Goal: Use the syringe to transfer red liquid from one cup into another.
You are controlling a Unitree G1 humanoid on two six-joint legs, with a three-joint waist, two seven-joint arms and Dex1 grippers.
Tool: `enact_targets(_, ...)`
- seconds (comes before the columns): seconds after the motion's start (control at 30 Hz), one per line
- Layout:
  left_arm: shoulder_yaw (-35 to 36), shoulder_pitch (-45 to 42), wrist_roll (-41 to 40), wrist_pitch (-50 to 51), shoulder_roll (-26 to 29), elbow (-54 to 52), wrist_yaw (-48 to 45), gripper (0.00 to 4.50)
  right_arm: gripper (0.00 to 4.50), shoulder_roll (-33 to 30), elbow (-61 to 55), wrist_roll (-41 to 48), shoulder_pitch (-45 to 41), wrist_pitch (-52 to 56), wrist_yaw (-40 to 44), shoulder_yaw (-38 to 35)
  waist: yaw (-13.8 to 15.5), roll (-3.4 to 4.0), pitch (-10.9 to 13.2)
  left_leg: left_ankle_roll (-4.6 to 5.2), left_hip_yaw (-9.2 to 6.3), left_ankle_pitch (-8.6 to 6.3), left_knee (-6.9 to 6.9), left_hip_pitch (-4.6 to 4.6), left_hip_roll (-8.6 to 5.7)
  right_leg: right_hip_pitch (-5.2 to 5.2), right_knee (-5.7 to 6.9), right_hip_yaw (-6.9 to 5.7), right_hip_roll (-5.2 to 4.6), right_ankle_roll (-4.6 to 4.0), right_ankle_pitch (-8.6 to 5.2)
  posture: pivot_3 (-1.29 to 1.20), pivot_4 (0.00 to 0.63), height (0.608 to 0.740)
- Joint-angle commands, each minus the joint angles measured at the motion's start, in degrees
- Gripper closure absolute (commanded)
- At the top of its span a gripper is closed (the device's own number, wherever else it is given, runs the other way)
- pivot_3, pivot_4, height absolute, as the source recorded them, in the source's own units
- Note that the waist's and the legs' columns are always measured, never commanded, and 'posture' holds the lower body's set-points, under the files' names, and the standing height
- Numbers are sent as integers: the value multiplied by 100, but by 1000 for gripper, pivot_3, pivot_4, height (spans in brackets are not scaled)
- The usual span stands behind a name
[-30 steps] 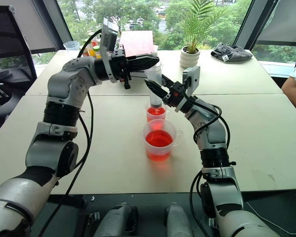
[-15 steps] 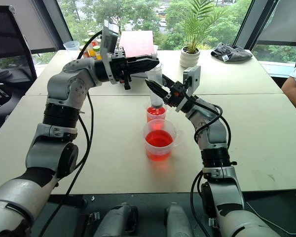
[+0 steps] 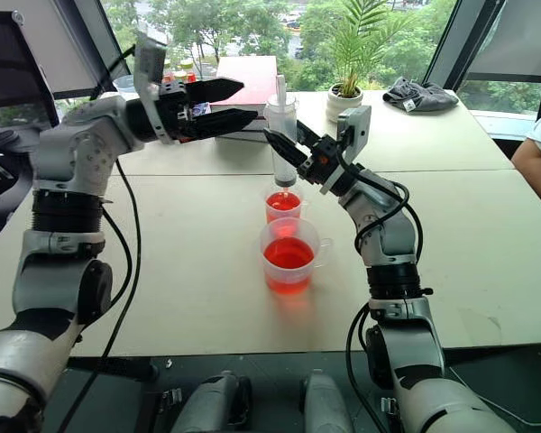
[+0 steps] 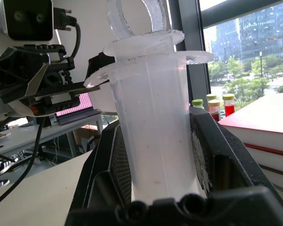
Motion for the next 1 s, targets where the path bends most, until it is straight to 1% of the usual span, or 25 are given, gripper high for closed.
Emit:
enact_targets(0.03, 89, 238, -196, 180, 133, -489, 102, 22, 3122, -216, -360, 160, -427, 275, -254, -207, 29, 0, 0, 0, 0, 0, 1, -1, -1, 0, 0, 0, -3, 0, 0, 0, 150, 740)
enact_targets(0.1, 63, 495, -212, 256, 198, -720, 154, 22, 3122, -552, -462, 44, -611, 798, -571, -246, 43, 0, 0, 0, -1, 0, 3, -2, -3, 1, -1, 0, -6, 0, 0, 0, 150, 740)
enact_targets(0.2, -34, 914, -172, 293, 249, -1058, 243, 22, 3122, -1085, -622, 464, -1028, 2458, -1340, -660, 42, 0, 0, -1, -1, 0, 2, -4, -5, 1, -5, 0, -17, -1, 0, 0, 150, 740)
enact_targets(0.3, -80, 1220, -218, 364, 218, -1359, 333, 22, 3122, -1786, -679, 586, -1217, 4080, -1752, -792, 41, 0, 0, -2, -5, -1, -4, -5, -5, -2, -7, 0, -38, -3, -1, 0, 150, 740)
enact_targets(0.4, -164, 1462, -214, 386, 186, -1608, 416, 22, 3122, -2594, -755, 611, -1085, 5655, -1770, -572, 28, 0, 0, -3, -6, -2, -15, -5, -4, -4, -18, 2, -43, -6, -1, 0, 150, 740)
enact_targets(0.47, -166, 1564, -283, 447, 154, -1727, 471, 22, 3122, -3104, -813, 446, -792, 6209, -1694, -207, 27, 0, 0, -3, -3, -2, -18, -6, -5, -6, -18, 4, -45, -7, -1, 0, 150, 740)
enact_targets(0.57, -227, 1701, -297, 444, 168, -1877, 497, 22, 3122, -3656, -748, 312, -461, 6745, -1545, 319, 25, 1, 0, -1, -3, -3, -20, -8, -4, -7, -25, 5, -47, -12, -4, 0, 150, 740)
enact_targets(0.63, -216, 1784, -373, 505, 153, -1971, 534, 22, 3122, -3886, -602, 195, -118, 6721, -1410, 548, 9, 1, 0, 0, 0, -3, -21, -8, -5, -8, -25, 7, -47, -14, -5, 0, 150, 740)
enact_targets(0.77, -258, 1972, -488, 601, 181, -2213, 554, 22, 3122, -3830, 51, -89, 146, 6594, -1374, 822, 11, 2, 0, 1, 5, -2, -18, -7, -5, -8, -23, 8, -43, -7, -2, 0, 150, 740)
enact_targets(0.93, -232, 2150, -706, 819, 233, -2495, 597, 22, 3122, -3603, 493, -272, 237, 6317, -1311, 823, 26, 1, -1, 2, 6, -2, -14, -8, -5, -6, -22, 6, -33, -6, -1, 0, 150, 740)
enact_targets(1.0, -255, 2241, -725, 867, 271, -2587, 628, 0, 2119, -3587, 420, -249, 322, 6311, -1240, 731, 26, 1, -1, 2, 6, -2, -11, -8, -5, -4, -22, 1, -31, -5, 0, 0, 150, 740)
